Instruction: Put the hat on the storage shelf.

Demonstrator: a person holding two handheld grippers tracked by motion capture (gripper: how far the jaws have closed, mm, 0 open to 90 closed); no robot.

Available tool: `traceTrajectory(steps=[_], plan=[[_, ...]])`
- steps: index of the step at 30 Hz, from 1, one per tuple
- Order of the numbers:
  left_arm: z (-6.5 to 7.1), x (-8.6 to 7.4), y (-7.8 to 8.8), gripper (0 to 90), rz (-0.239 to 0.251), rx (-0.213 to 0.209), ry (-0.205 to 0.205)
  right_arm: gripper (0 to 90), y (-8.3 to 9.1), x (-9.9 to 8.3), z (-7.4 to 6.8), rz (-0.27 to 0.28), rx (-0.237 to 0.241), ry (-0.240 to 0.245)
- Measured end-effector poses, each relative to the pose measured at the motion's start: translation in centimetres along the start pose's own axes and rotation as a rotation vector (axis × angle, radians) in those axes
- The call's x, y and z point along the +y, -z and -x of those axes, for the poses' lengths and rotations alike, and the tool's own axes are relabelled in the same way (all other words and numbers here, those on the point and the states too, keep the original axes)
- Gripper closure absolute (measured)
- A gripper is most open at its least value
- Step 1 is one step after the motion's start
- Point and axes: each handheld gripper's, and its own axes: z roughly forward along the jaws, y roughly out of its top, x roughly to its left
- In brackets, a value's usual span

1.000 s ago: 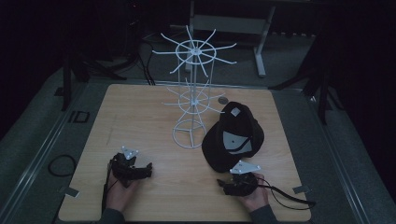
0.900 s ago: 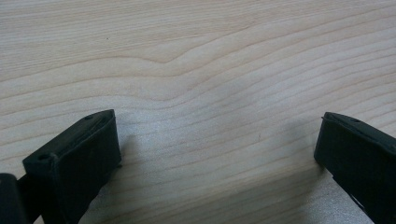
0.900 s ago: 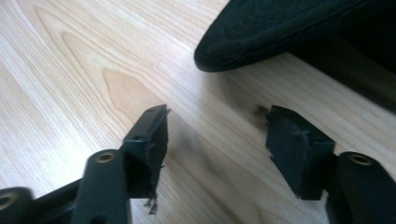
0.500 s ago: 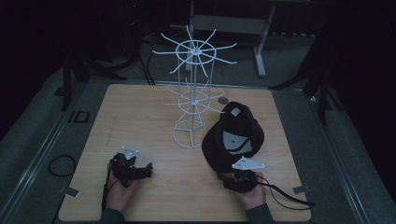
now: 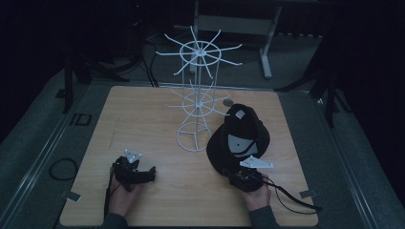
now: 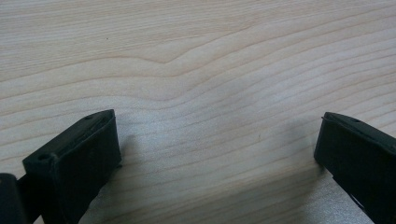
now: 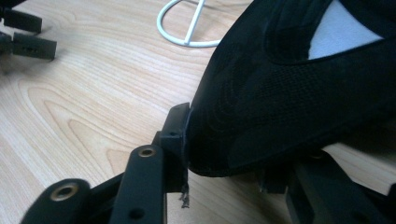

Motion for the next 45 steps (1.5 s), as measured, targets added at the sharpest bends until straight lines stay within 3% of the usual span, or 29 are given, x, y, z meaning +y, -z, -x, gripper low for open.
traceTrajectory(steps=[15, 22, 27, 32, 38, 45], plan=[[0.0, 0.0, 0.0, 0.2, 0.0, 0.0, 0.0, 65.4, 1.5, 0.2, 2.4, 0.034, -0.062, -0.086], [0.0, 0.0, 0.0, 0.2, 0.0, 0.0, 0.0, 58.2, 0.0, -0.3, 2.3, -0.026, -0.04, -0.121], [0.0, 0.0, 0.0, 0.2, 0.0, 0.0, 0.0, 58.4, -0.5, -0.4, 2.4, -0.037, -0.028, -0.133], [0.0, 0.0, 0.0, 0.2, 0.0, 0.0, 0.0, 68.5, -0.2, -0.1, 2.7, -0.009, 0.002, -0.158], [0.0, 0.0, 0.0, 0.2, 0.0, 0.0, 0.0, 74.0, 0.2, 0.6, 3.2, 0.022, 0.034, -0.197], [0.0, 0.0, 0.0, 0.2, 0.0, 0.0, 0.0, 76.9, 0.6, 1.4, 4.1, 0.048, 0.031, -0.217]])
